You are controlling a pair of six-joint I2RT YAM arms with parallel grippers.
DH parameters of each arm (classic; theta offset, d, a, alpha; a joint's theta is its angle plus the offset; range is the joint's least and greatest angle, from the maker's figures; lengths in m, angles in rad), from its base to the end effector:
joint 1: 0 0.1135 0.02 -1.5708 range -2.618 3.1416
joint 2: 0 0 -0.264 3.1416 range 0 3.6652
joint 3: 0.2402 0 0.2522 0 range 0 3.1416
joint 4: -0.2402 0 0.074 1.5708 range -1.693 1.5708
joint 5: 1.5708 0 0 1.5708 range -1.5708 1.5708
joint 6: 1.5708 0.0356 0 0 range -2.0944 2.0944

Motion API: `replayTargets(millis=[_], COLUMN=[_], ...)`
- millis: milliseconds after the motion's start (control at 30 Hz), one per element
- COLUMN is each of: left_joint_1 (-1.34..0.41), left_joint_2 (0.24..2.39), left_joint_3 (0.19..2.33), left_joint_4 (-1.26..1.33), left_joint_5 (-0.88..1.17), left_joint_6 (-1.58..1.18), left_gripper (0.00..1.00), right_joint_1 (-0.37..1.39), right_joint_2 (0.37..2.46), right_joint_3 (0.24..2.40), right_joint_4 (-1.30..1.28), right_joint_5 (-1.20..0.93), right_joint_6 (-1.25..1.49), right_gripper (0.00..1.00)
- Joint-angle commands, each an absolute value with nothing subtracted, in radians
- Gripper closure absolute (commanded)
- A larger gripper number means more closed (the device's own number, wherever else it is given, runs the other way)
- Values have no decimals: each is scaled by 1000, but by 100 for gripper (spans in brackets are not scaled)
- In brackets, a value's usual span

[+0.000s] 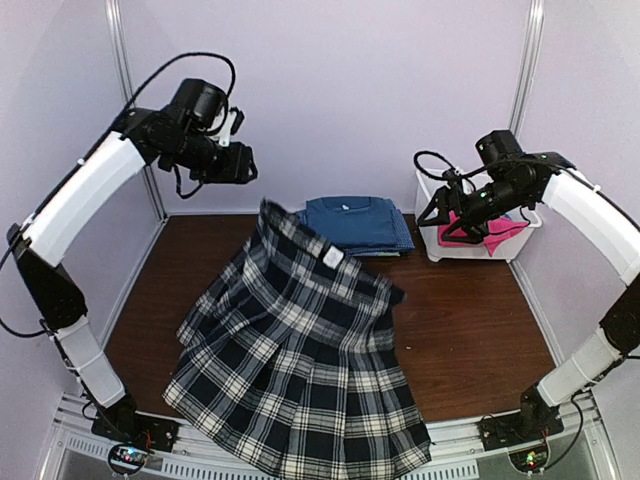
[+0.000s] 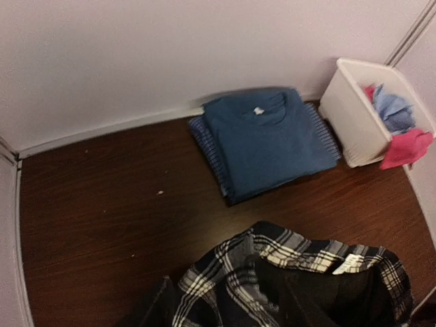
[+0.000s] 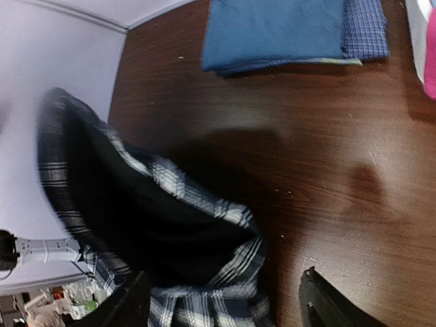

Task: Fold and stack the mixed laundry pile
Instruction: Flatten out the crumpled skirt at the center of the board, then pick up the flattened skirt from the center of the board.

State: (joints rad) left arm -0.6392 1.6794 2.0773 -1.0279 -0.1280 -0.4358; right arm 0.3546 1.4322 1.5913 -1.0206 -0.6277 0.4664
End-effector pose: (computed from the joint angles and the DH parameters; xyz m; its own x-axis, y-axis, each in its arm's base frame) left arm 0.2752 -0.1989 0.4618 -0.6435 -0.0434 -0.7643 0.2617 0.9257 -0.2729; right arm 0.2580 0.1178 0.3950 -0.9233 0.0463 -0.3813 -0.2514 0.6778 0.6909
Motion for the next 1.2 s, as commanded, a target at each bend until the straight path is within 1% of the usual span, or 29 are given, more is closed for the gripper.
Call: replayTargets(millis=[0, 67, 100, 167, 233, 267, 333, 400, 467, 500, 600, 700, 867, 1000, 1167], left_joint_1=[-582, -562, -559, -558, -558, -558, -550, -530, -518, -517, -512, -498, -463, -448, -448], left_joint_2=[1704, 1686, 1669, 1632, 1584, 1553, 1490, 1446, 1438, 1456, 1587, 1746, 1979, 2108, 2222], left_joint_3=[2072, 2046, 2011, 1916, 1781, 1708, 1530, 1404, 1342, 1344, 1427, 1571, 1775, 1887, 1968], left_joint_4=[-1078, -1093, -1089, -1085, -1079, -1062, -993, -906, -812, -783, -748, -751, -786, -811, -857], left_joint_5=[-120, -107, -96, -81, -75, -69, -10, 98, 162, 178, 218, 298, 401, 441, 411], left_joint_6=[-480, -492, -488, -493, -514, -533, -559, -588, -585, -566, -481, -386, -260, -173, -72], left_gripper=[27, 20, 18, 15, 14, 14, 17, 24, 31, 33, 33, 27, 23, 22, 21], right_joint_1=[328, 330, 333, 369, 434, 474, 543, 590, 620, 631, 647, 657, 666, 665, 664], right_joint_2=[1396, 1371, 1363, 1365, 1390, 1408, 1449, 1490, 1523, 1537, 1580, 1647, 1746, 1820, 1875], right_joint_3=[1561, 1511, 1475, 1414, 1370, 1352, 1335, 1326, 1331, 1332, 1349, 1381, 1412, 1448, 1447], right_joint_4=[-910, -868, -849, -829, -822, -818, -815, -808, -808, -806, -817, -846, -872, -903, -911], right_joint_5=[-570, -607, -639, -700, -715, -716, -688, -676, -659, -645, -622, -586, -551, -563, -598], right_joint_6=[458, 446, 436, 390, 346, 319, 262, 205, 141, 114, 22, -64, -138, -185, -226], right_gripper=[18, 18, 20, 26, 34, 36, 38, 40, 40, 40, 35, 30, 23, 20, 20])
